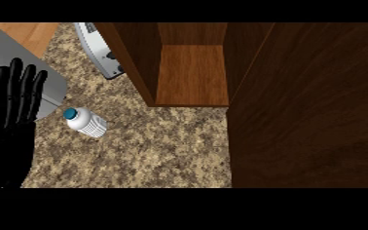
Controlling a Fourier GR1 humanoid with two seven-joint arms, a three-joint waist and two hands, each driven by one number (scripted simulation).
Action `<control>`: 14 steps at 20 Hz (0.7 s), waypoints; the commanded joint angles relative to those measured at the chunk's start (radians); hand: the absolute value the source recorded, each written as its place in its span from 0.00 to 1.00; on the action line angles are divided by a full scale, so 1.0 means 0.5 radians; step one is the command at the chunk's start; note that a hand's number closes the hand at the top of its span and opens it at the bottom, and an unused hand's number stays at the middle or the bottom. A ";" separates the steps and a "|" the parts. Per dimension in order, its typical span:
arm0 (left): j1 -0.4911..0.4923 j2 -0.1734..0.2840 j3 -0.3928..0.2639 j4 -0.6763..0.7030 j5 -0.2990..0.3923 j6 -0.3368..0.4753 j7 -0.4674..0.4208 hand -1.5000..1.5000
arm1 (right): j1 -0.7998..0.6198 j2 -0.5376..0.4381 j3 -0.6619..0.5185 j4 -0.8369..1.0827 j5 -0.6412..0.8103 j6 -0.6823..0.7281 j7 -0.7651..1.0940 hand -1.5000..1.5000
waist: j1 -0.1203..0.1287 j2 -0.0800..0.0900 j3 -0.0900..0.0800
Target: Pick up the bottled water, place it into the cabinet and close the cabinet
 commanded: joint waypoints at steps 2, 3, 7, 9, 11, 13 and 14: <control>0.108 0.102 0.282 0.071 0.194 -0.128 -0.142 0.00 | 0.167 0.022 0.066 -0.273 -0.002 0.031 0.060 0.00 | -0.017 -0.022 -0.008; 0.035 0.168 0.411 0.059 0.318 -0.156 -0.057 0.00 | 0.228 -0.025 -0.008 -0.228 -0.118 0.131 -0.040 0.00 | -0.018 -0.022 -0.007; 0.102 -0.121 0.315 0.148 0.648 -0.083 0.146 0.00 | 0.253 0.018 0.258 -0.216 -0.239 0.277 0.038 0.00 | 0.005 -0.024 -0.008; 0.150 -0.101 0.407 0.147 0.804 -0.118 0.178 0.00 | 0.383 0.020 0.358 -0.361 -0.221 0.298 0.093 0.00 | -0.011 -0.033 -0.010; 0.124 -0.063 0.448 -0.078 0.908 -0.007 0.450 0.00 | 0.377 -0.060 0.292 -0.553 -0.352 0.329 0.288 0.00 | -0.010 -0.033 -0.007; 0.235 -0.032 0.518 -0.212 0.979 -0.021 0.494 0.00 | 0.382 0.007 0.393 -0.574 -0.222 0.254 0.303 0.00 | 0.000 -0.026 -0.007; 0.184 -0.002 0.511 -0.333 0.989 0.066 0.641 0.00 | 0.368 -0.022 0.390 -0.748 -0.290 0.238 0.474 0.00 | -0.003 -0.028 -0.007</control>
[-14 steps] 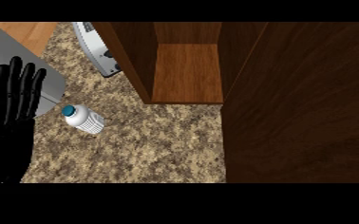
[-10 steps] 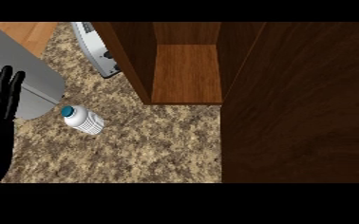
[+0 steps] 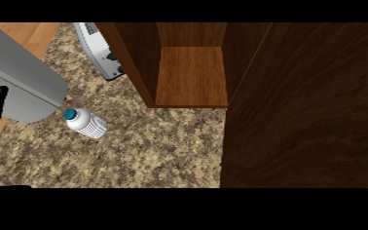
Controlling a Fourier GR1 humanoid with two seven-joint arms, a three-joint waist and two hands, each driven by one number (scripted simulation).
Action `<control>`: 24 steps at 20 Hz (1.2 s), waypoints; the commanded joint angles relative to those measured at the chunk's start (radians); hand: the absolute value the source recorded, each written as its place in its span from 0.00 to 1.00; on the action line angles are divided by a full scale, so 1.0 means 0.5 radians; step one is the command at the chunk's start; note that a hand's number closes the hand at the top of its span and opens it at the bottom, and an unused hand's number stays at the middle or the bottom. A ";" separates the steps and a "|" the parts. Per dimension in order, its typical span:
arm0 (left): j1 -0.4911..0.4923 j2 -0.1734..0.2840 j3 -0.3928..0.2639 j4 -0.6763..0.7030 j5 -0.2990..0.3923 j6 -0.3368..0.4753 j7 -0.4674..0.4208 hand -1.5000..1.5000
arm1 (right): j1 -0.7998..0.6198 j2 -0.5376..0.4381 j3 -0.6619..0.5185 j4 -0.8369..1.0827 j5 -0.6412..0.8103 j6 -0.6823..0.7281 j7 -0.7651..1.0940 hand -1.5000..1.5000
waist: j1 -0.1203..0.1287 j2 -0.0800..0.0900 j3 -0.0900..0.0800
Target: Pick up the bottled water, place it into the cabinet and close the cabinet
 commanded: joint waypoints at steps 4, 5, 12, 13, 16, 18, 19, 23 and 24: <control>-0.023 0.025 0.023 -0.483 0.108 0.327 0.522 0.00 | 0.064 -0.008 0.069 -0.362 -0.084 -0.021 0.297 0.00 | -0.010 0.004 0.001; 0.031 0.020 0.008 -0.503 0.094 0.255 0.482 0.00 | -0.062 0.043 0.188 -0.340 0.053 -0.097 0.386 0.00 | -0.003 0.005 0.000; 0.028 0.118 0.172 -0.664 0.197 0.383 0.739 0.00 | -0.046 0.038 0.196 -0.426 0.021 -0.124 0.491 0.00 | -0.003 0.003 0.001; 0.056 0.022 0.049 -0.580 0.093 0.339 0.617 0.00 | -0.097 0.059 0.302 -0.562 0.112 -0.209 0.692 0.00 | -0.006 0.003 -0.001; 0.214 -0.024 0.082 -0.615 0.116 0.261 0.583 0.00 | 0.049 0.065 0.365 -0.478 0.191 -0.166 0.476 0.00 | -0.006 0.002 0.000; 0.172 -0.008 0.049 -0.623 0.095 0.287 0.604 0.00 | -0.039 0.063 0.341 -0.516 0.177 -0.215 0.566 0.00 | -0.006 0.002 0.000; 0.009 0.108 0.139 -0.594 0.120 0.396 0.729 0.00 | -0.038 0.062 0.401 -0.527 0.247 -0.231 0.582 0.00 | -0.012 0.002 0.000; 0.009 0.120 0.131 -0.546 0.116 0.368 0.730 0.00 | -0.148 0.062 0.321 -0.473 0.169 -0.265 0.597 0.00 | -0.005 0.005 0.000; -0.027 0.066 0.013 -0.602 0.002 0.468 0.763 0.00 | -0.069 0.054 0.452 -0.526 0.261 -0.275 0.644 0.00 | -0.014 0.003 0.000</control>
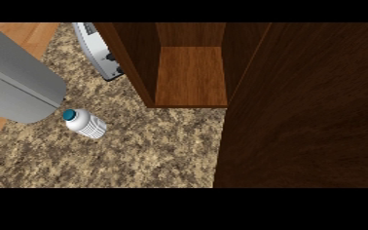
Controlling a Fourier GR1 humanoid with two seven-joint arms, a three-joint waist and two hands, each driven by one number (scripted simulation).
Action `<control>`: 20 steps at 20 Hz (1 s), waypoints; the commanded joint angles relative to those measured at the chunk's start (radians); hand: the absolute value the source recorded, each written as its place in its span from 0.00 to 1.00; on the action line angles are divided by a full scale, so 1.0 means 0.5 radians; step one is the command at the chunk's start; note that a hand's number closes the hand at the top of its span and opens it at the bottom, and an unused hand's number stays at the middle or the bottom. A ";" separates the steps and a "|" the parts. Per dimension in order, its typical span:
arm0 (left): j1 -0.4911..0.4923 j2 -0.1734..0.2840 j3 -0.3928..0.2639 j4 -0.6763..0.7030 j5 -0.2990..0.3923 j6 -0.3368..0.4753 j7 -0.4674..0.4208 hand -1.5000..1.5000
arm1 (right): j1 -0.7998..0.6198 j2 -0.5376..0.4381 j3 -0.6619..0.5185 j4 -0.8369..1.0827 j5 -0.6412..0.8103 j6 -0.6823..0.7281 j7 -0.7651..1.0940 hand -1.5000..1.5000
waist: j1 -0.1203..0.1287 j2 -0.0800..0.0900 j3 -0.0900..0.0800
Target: Pick up the bottled water, place it into the cabinet and close the cabinet
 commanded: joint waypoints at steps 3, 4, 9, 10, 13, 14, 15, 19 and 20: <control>0.048 -0.078 -0.066 -0.106 -0.105 -0.013 -0.088 0.00 | 0.181 -0.059 0.106 -0.427 0.111 -0.034 0.149 0.00 | -0.017 -0.003 -0.001; 0.008 -0.042 -0.042 -0.026 -0.085 -0.029 -0.065 0.00 | 0.021 -0.043 0.023 -0.277 0.065 -0.038 0.143 0.00 | -0.003 0.003 0.000; 0.004 -0.073 -0.071 0.121 -0.216 -0.071 -0.252 0.00 | 0.070 -0.084 0.100 -0.374 0.121 -0.078 0.209 0.00 | -0.012 0.001 -0.001; -0.020 -0.038 -0.082 0.056 -0.251 -0.024 -0.174 0.00 | 0.045 -0.090 0.083 -0.462 0.080 -0.101 0.273 0.00 | -0.016 0.000 -0.001; -0.093 -0.018 -0.019 0.174 -0.173 -0.031 -0.161 0.00 | 0.069 -0.129 0.051 -0.458 0.048 -0.089 0.239 0.00 | -0.019 0.001 -0.001; -0.028 -0.071 -0.007 0.269 -0.146 -0.106 -0.280 0.00 | 0.073 -0.041 0.254 -0.317 0.257 -0.154 0.125 0.00 | -0.013 0.000 -0.002; -0.122 -0.016 0.020 0.366 -0.146 -0.121 -0.288 0.00 | -0.122 -0.056 0.167 -0.274 0.229 -0.177 0.267 0.00 | -0.007 0.004 -0.003; -0.047 -0.067 0.041 0.469 -0.173 -0.162 -0.395 0.00 | 0.076 -0.156 0.070 -0.384 0.068 -0.094 0.159 0.00 | -0.014 0.002 -0.001; -0.068 -0.104 0.007 0.566 -0.192 -0.183 -0.472 0.00 | -0.048 -0.106 0.152 -0.358 0.173 -0.169 0.270 0.00 | -0.011 0.003 -0.003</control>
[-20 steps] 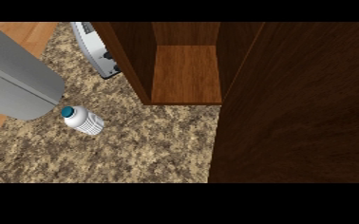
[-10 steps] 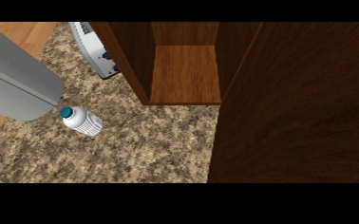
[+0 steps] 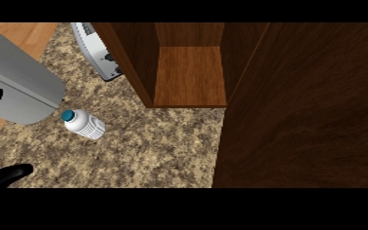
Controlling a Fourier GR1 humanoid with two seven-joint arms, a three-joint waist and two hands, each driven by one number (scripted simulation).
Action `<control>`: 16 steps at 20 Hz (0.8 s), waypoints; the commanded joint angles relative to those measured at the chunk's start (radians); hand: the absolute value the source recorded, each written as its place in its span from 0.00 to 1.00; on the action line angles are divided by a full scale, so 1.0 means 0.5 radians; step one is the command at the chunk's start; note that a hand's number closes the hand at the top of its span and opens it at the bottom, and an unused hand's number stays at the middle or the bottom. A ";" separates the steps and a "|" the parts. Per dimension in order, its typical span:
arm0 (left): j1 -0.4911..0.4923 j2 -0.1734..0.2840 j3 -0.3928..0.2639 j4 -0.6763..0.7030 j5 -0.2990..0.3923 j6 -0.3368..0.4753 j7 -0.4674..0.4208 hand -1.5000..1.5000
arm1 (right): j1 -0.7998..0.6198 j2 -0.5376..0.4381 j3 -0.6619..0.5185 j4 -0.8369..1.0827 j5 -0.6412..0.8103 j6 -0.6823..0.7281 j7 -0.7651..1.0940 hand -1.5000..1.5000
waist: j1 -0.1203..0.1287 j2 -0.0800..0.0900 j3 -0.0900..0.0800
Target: Pick up the bottled water, place it into the cabinet and close the cabinet
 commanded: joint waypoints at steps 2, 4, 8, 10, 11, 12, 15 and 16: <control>0.037 -0.008 0.051 0.202 -0.011 -0.076 -0.117 0.00 | 0.063 -0.097 -0.122 -0.330 -0.075 0.037 0.136 0.00 | 0.005 0.001 0.001; -0.052 0.045 0.074 0.374 -0.074 -0.076 -0.161 0.00 | 0.142 -0.121 -0.076 -0.436 -0.068 0.035 0.159 0.00 | -0.014 0.000 0.000; -0.071 0.021 0.095 0.724 -0.078 -0.210 -0.426 0.00 | -0.036 -0.040 0.001 -0.347 0.063 -0.064 0.225 0.00 | -0.006 0.003 -0.002; -0.049 0.074 0.159 0.813 -0.040 -0.284 -0.467 0.00 | -0.114 -0.085 -0.138 -0.238 -0.029 -0.009 0.191 0.00 | 0.007 0.004 0.000; -0.125 0.009 0.097 0.961 -0.161 -0.211 -0.564 0.00 | 0.043 -0.094 -0.070 -0.373 -0.054 0.000 0.143 0.00 | -0.021 0.003 0.000; -0.042 0.054 0.159 1.042 -0.106 -0.331 -0.646 0.00 | -0.050 -0.075 -0.011 -0.401 0.039 -0.062 0.279 0.00 | -0.012 0.002 -0.003; -0.119 0.029 0.094 1.195 -0.180 -0.354 -0.772 0.00 | -0.032 -0.075 0.020 -0.339 0.049 -0.045 0.209 0.00 | -0.009 0.002 -0.001; -0.171 0.027 0.087 1.273 -0.231 -0.308 -0.795 0.00 | -0.135 -0.046 0.024 -0.331 0.091 -0.112 0.344 0.00 | -0.005 0.003 -0.001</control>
